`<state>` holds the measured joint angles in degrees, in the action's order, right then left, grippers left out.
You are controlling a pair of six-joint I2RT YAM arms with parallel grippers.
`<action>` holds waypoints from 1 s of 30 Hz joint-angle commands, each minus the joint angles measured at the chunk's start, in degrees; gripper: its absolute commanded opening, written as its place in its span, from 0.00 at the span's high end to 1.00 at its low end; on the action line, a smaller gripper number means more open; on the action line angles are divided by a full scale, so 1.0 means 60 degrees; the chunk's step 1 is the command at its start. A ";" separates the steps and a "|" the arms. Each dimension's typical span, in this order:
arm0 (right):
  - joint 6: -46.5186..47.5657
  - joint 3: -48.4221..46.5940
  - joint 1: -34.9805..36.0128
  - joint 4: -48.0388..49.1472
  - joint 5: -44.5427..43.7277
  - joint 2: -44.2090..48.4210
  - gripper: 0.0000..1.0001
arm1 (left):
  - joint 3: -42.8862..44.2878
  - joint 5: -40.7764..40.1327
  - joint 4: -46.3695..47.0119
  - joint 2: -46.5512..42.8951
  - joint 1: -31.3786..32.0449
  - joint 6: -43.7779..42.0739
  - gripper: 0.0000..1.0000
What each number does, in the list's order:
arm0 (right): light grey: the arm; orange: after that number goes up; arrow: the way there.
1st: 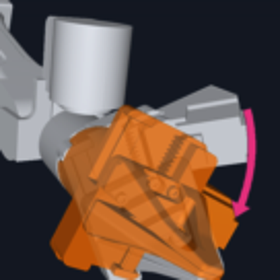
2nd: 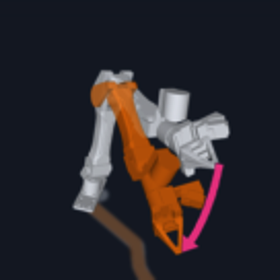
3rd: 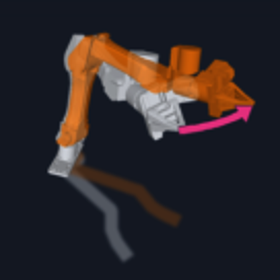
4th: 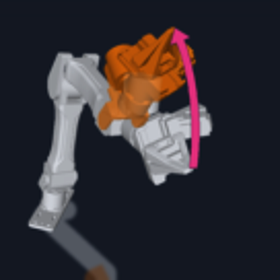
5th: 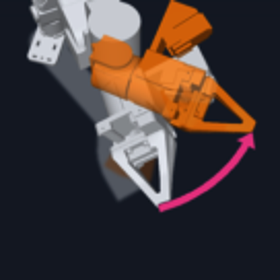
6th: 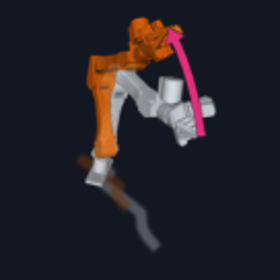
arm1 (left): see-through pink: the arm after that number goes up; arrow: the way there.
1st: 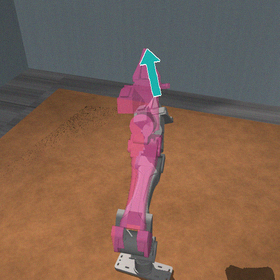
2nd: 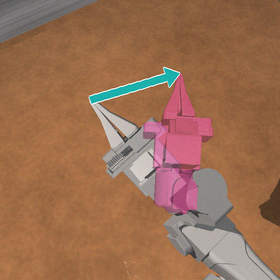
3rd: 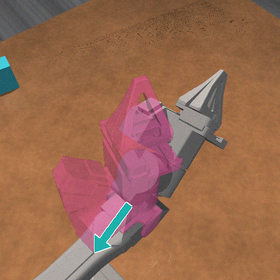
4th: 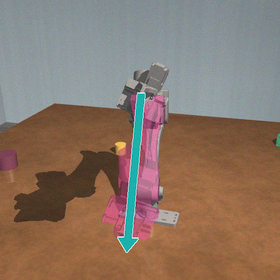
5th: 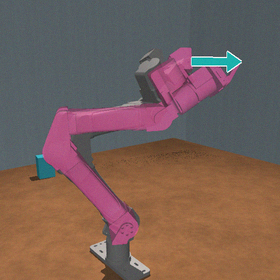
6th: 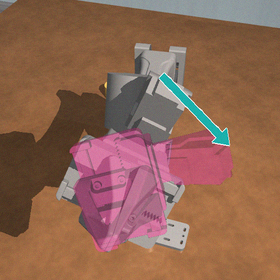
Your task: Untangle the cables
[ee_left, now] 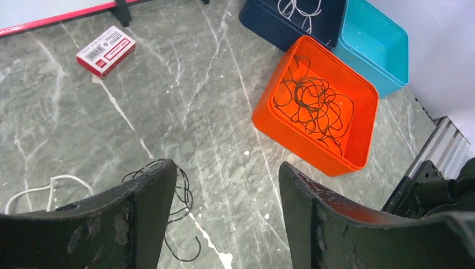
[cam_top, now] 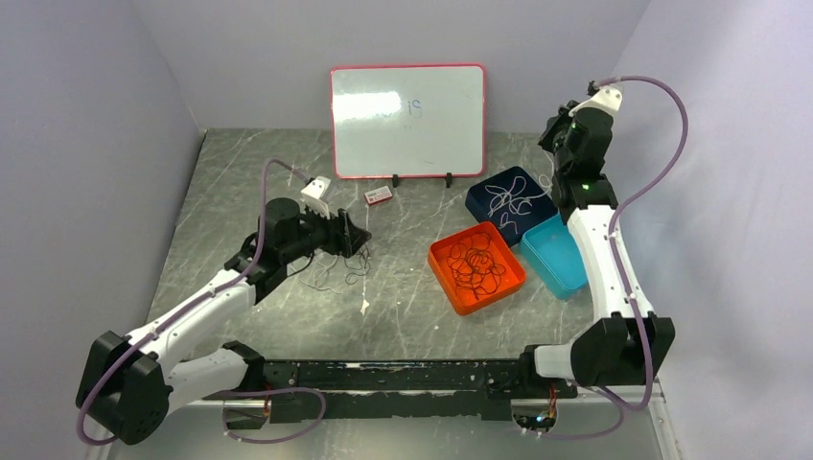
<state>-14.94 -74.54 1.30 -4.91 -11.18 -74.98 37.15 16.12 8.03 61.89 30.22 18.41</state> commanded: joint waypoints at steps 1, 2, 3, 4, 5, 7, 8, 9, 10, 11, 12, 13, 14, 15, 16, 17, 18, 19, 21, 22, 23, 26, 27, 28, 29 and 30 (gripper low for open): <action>-0.0158 0.0267 -0.0283 0.0625 0.0739 -0.0264 1.00 | 0.0219 -0.0642 -0.0571 -0.0397 0.0042 -0.0161 0.28; -0.0168 0.0356 -0.0326 0.0627 0.0794 -0.0343 1.00 | 0.0199 -0.0660 -0.0587 -0.0421 0.0041 -0.0155 0.27; -0.0195 0.0475 -0.0353 0.0646 0.0825 -0.0419 1.00 | 0.0200 -0.0677 -0.0615 -0.0446 0.0044 -0.0140 0.26; -0.0222 0.0610 -0.0388 0.0679 0.0847 -0.0509 1.00 | 0.0220 -0.0678 -0.0644 -0.0455 0.0043 -0.0134 0.26; -0.0284 0.0724 -0.0414 0.0685 0.0883 -0.0626 1.00 | 0.0224 -0.0668 -0.0656 -0.0460 0.0046 -0.0141 0.26; -0.0439 0.0888 -0.0470 0.0671 0.1075 -0.0947 1.00 | 0.0243 -0.0606 -0.0666 -0.0432 0.0045 -0.0126 0.27; -0.0519 0.0935 -0.0466 0.0669 0.1214 -0.1237 1.00 | 0.0253 -0.0553 -0.0663 -0.0407 0.0039 -0.0129 0.28; -0.0602 0.0990 -0.0479 0.0678 0.1374 -0.1464 1.00 | 0.0261 -0.0497 -0.0641 -0.0384 0.0046 -0.0116 0.28; -0.0682 0.1041 -0.0482 0.0720 0.1581 -0.1656 1.00 | 0.0255 -0.0410 -0.0585 -0.0336 0.0041 -0.0100 0.28; -0.0831 0.1141 -0.0482 0.0795 0.1747 -0.1835 1.00 | 0.0275 -0.0315 -0.0525 -0.0264 0.0040 -0.0072 0.28; -0.0939 0.1245 -0.0488 0.0886 0.1889 -0.1993 1.00 | 0.0299 -0.0233 -0.0484 -0.0209 0.0042 -0.0060 0.28; -0.1008 0.1373 -0.0492 0.0956 0.1995 -0.2128 1.00 | 0.0339 -0.0166 -0.0472 -0.0123 0.0043 -0.0045 0.28; -0.1086 0.1470 -0.0500 0.0989 0.2015 -0.2264 1.00 | 0.0395 -0.0136 -0.0474 -0.0045 0.0046 -0.0038 0.28; -0.1167 0.1555 -0.0496 0.0993 0.2018 -0.2391 1.00 | 0.0461 -0.0117 -0.0496 0.0024 0.0038 -0.0026 0.28; -0.1214 0.1639 -0.0516 0.1007 0.2022 -0.2520 1.00 | 0.0515 -0.0104 -0.0518 0.0074 0.0042 -0.0032 0.28; -0.1254 0.1722 -0.0523 0.0990 0.2011 -0.2646 1.00 | 0.0541 -0.0086 -0.0529 0.0104 0.0035 -0.0023 0.28; -0.1296 0.1770 -0.0535 0.0960 0.1988 -0.2783 1.00 | 0.0548 -0.0062 -0.0509 0.0127 0.0034 -0.0030 0.28; -0.1340 0.1827 -0.0550 0.0931 0.1994 -0.2914 1.00 | 0.0542 -0.0033 -0.0449 0.0142 0.0032 -0.0002 0.28; -0.1433 0.1881 -0.0593 0.0858 0.1957 -0.3154 1.00 | 0.0555 0.0096 -0.0312 0.0177 0.0037 0.0003 0.29; -0.1458 0.1905 -0.0608 0.0825 0.1904 -0.3275 1.00 | 0.0587 0.0141 -0.0300 0.0205 0.0035 0.0007 0.29; -0.1470 0.1899 -0.0619 0.0786 0.1878 -0.3405 1.00 | 0.0631 0.0179 -0.0286 0.0243 0.0038 0.0000 0.29; -0.1409 0.1728 -0.0641 0.0565 0.1977 -0.3896 1.00 | 0.0704 0.0256 -0.0315 0.0290 0.0043 -0.0021 0.29; -0.1359 0.1642 -0.0642 0.0477 0.2013 -0.4076 1.00 | 0.0717 0.0250 -0.0339 0.0304 0.0041 -0.0033 0.29; -0.1289 0.1553 -0.0642 0.0392 0.2047 -0.4305 1.00 | 0.0704 0.0237 -0.0362 0.0292 0.0037 -0.0036 0.29; -0.1220 0.1435 -0.0649 0.0265 0.2058 -0.4492 1.00 | 0.0699 0.0217 -0.0391 0.0280 0.0035 -0.0051 0.29; -0.1164 0.1327 -0.0642 0.0154 0.2054 -0.4658 0.99 | 0.0691 0.0189 -0.0418 0.0264 0.0032 -0.0061 0.30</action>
<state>-22.85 -63.88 -2.04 -1.19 0.49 -98.98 39.40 15.90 4.60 63.57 30.22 18.39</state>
